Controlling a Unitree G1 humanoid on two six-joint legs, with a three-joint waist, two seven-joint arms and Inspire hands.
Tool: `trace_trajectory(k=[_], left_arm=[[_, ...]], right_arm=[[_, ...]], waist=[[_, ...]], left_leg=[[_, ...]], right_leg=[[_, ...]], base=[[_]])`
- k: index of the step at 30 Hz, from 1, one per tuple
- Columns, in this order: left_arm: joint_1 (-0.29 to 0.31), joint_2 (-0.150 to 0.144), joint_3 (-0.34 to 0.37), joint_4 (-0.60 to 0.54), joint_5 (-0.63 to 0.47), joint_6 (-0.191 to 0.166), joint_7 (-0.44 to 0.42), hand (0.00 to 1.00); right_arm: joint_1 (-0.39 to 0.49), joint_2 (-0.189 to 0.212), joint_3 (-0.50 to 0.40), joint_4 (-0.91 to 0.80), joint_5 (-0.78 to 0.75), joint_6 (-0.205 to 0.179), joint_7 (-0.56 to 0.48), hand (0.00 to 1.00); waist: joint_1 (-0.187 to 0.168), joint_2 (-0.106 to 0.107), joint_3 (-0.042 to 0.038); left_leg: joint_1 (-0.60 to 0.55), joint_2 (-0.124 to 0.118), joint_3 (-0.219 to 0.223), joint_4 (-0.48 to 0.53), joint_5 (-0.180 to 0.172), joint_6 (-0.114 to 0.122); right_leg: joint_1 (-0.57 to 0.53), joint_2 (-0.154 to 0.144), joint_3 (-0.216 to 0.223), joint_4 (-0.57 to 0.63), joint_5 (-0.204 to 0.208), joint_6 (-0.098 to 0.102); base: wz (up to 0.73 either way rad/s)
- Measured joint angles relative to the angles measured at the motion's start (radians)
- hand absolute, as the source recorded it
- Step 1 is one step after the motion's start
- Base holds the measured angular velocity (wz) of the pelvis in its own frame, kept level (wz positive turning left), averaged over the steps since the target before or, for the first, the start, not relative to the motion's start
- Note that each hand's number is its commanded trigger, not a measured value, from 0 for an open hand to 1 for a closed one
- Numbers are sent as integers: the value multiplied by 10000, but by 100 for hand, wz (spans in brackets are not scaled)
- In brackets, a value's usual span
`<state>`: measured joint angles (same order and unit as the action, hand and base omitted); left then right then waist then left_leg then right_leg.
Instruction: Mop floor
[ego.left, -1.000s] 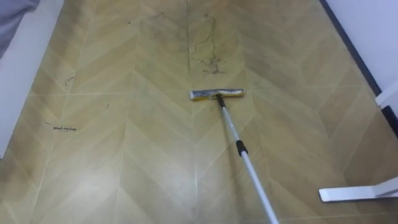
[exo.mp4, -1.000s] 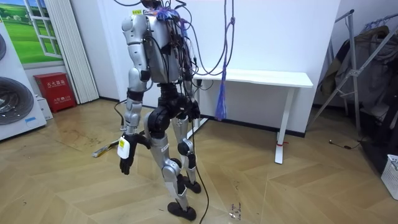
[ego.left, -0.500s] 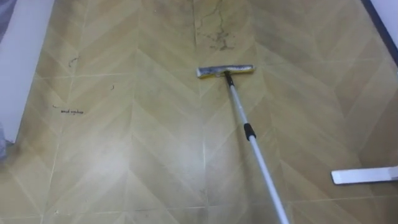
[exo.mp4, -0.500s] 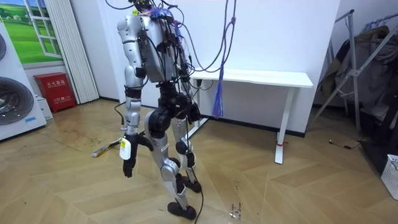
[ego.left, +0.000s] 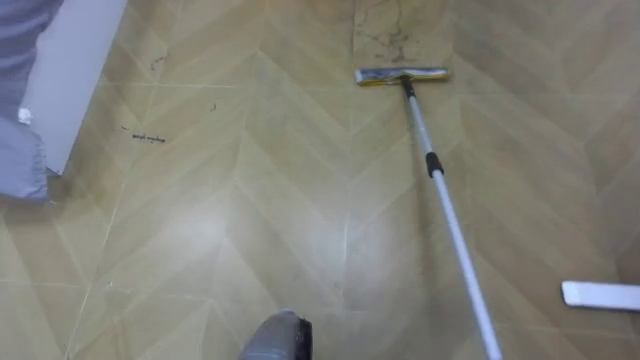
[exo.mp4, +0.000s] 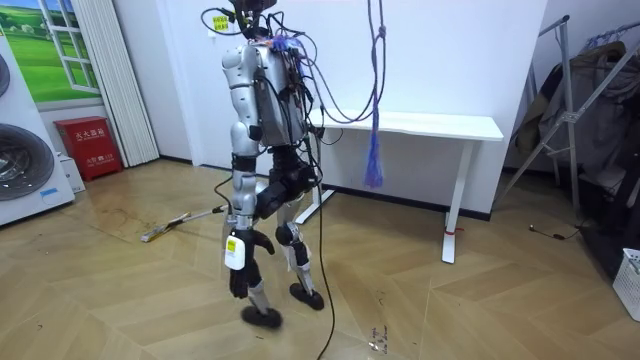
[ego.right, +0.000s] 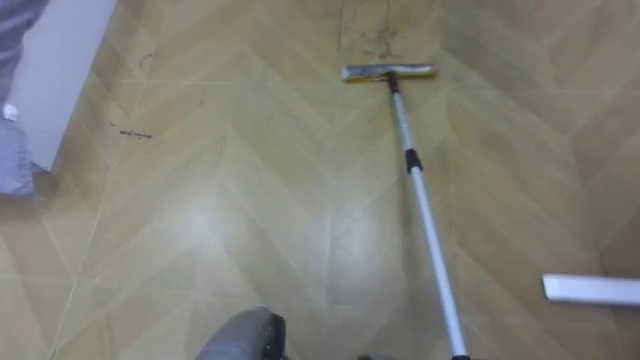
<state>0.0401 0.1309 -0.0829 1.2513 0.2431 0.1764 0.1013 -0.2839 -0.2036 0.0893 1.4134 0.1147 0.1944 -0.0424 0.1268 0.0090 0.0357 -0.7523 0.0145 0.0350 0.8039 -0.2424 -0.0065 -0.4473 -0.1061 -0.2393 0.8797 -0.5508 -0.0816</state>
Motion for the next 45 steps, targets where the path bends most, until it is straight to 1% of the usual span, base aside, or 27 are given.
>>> trace_trajectory(k=[1,2,4,5,6,8,9,11,13,14,15,16,17,18,21,22,24,27,31,32,33,36,40,41,42,44,45], left_arm=[[39,39,30,-177,-14,32,-71,0],[79,47,24,-327,-12,44,-75,0],[76,44,24,-634,-12,21,-76,0],[87,13,25,-691,19,-10,-84,0],[15,15,33,-683,35,-7,-79,0],[-15,22,40,-805,15,-89,-49,0],[-19,36,44,-861,-3,-118,-34,0],[-35,47,54,-928,4,-168,58,0],[-38,94,56,-904,20,-176,58,0],[-10,120,53,-902,35,-140,49,0],[0,125,40,-908,38,-77,44,0],[14,83,32,-904,38,-45,43,0],[119,26,30,-916,48,-20,32,0],[218,-26,14,-911,-57,-19,-3,0],[164,18,23,-891,-237,65,-35,0],[158,27,25,-899,-301,65,-35,0],[136,5,8,-878,-540,79,-58,0],[61,28,7,-932,-542,83,-22,0],[107,113,5,-980,-537,55,-6,0],[256,127,23,-1028,-532,69,-22,0],[290,130,24,-1026,-506,84,-66,0],[399,148,25,-985,-533,128,-371,0],[53,134,35,-1029,-520,95,-620,0],[61,138,42,-1044,-512,35,-612,0],[65,133,32,-1040,-511,25,-601,0],[139,130,-1,-1040,-516,27,-479,0],[141,128,0,-1092,-515,29,-409,0]], right_arm=[[27,31,0,-31,264,-12,60,100],[77,36,-3,-12,433,-11,106,100],[392,-19,-1,54,797,-16,142,100],[607,-165,3,72,895,-62,245,100],[940,-348,-8,78,895,-178,329,100],[1440,-654,-4,179,622,-206,340,100],[1780,-836,85,211,493,-211,315,100],[2219,-994,166,277,437,-212,181,100],[2603,-946,216,278,432,-202,74,100],[2779,-830,203,275,378,-200,13,100],[2902,-685,201,275,336,-196,-51,100],[2970,-648,201,274,322,-192,-71,100],[3106,-554,185,266,207,-177,-88,100],[3096,-513,112,202,-54,-154,-99,100],[2687,-522,34,-18,-518,154,-97,100],[2494,-541,2,-21,-658,252,-98,100],[1543,-762,101,10,-822,469,-88,100],[98,-898,335,-1,-855,442,-54,100],[-1132,-926,425,-154,-650,158,170,100],[-1302,-943,424,-221,-638,110,220,100],[-1275,-971,439,-288,-641,105,234,100],[-656,-1026,574,-299,-633,155,334,100],[598,-1300,738,-81,-735,97,294,100],[1107,-1388,737,54,-777,97,256,100],[1610,-1445,743,114,-796,114,185,100],[2381,-1392,788,110,-713,120,90,100],[2727,-1319,788,92,-615,120,53,100]], waist=[[-20,-102,-19],[-61,-60,-89],[-143,-228,-113],[-163,-213,-125],[-269,-188,-140],[-430,-3,-213],[-465,89,-229],[-524,318,-259],[-637,370,-261],[-724,394,-266],[-784,383,-265],[-785,431,-262],[-746,408,-281],[-669,518,-315],[-709,487,-198],[-690,505,-210],[-511,327,-81],[-230,219,-9],[212,-49,148],[227,-84,148],[299,-93,149],[419,-121,34],[242,-60,-63],[84,28,-157],[-18,116,-181],[-148,356,-325],[-291,516,-337]], left_leg=[[15,-133,91,-475,397,127],[90,-180,181,-580,447,209],[368,-413,460,-863,343,447],[465,-572,501,-814,313,748],[528,-712,584,-662,78,934],[702,-897,548,-525,-334,1097],[889,-973,448,-611,-549,1154],[1064,-961,322,-764,-722,1169],[1198,-956,275,-954,-790,1120],[1315,-940,200,-1082,-858,1041],[1458,-887,175,-1209,-972,915],[1557,-797,169,-1221,-1100,844],[1746,-643,128,-1202,-1254,653],[1952,-436,69,-1158,-1377,429],[2229,-112,-65,-705,-1508,193],[2214,-69,-55,-483,-1499,179],[1776,206,-81,891,-1375,-26],[1137,446,-115,2250,-1075,-275],[-2,238,164,1149,-1140,-182],[-253,121,213,214,-1018,-208],[-389,-4,289,-604,-559,-26],[-308,-123,516,-1025,459,593],[139,-501,711,-817,-194,1083],[372,-672,719,-723,-477,1189],[709,-817,651,-711,-761,1258],[1051,-851,530,-822,-1033,1285],[1184,-841,447,-938,-1091,1298]], right_leg=[[148,-138,19,-42,-160,159],[249,-184,49,-158,-197,298],[537,-427,89,-511,-202,630],[685,-514,282,-563,-158,704],[560,-538,527,-16,-3,854],[-46,-605,1103,1288,839,1014],[-462,-537,1435,1923,1271,1035],[-1363,-323,1667,2129,1250,1032],[-2387,-274,1660,1509,1255,995],[-2877,-289,1662,413,1365,892],[-3171,-304,1727,-1013,1882,849],[-3233,-283,1705,-1325,2453,859],[-3048,-197,1542,-1718,3149,744],[-2748,62,1276,-1934,3252,438],[-2291,376,1110,-1776,2794,97],[-2255,407,1116,-1665,2664,33],[-2173,630,1152,-1161,2170,-182],[-2173,823,1163,-660,1721,-408],[-2079,853,1137,-664,1473,-525],[-1889,852,1070,-735,1333,-490],[-1586,861,992,-821,1168,-436],[-794,846,960,-1093,727,-165],[-634,385,992,-234,730,314],[-780,174,1046,562,977,696],[-1063,154,1244,1462,1489,913],[-1570,228,1612,2002,1618,942],[-2112,173,1591,1860,1587,956]], base=[[21],[37],[24],[16],[33],[26],[-4],[-2],[3],[9],[8],[-8],[-34],[-37],[-7],[-6],[-18],[-3],[3],[19],[18],[11],[29],[28],[20],[2],[5]])
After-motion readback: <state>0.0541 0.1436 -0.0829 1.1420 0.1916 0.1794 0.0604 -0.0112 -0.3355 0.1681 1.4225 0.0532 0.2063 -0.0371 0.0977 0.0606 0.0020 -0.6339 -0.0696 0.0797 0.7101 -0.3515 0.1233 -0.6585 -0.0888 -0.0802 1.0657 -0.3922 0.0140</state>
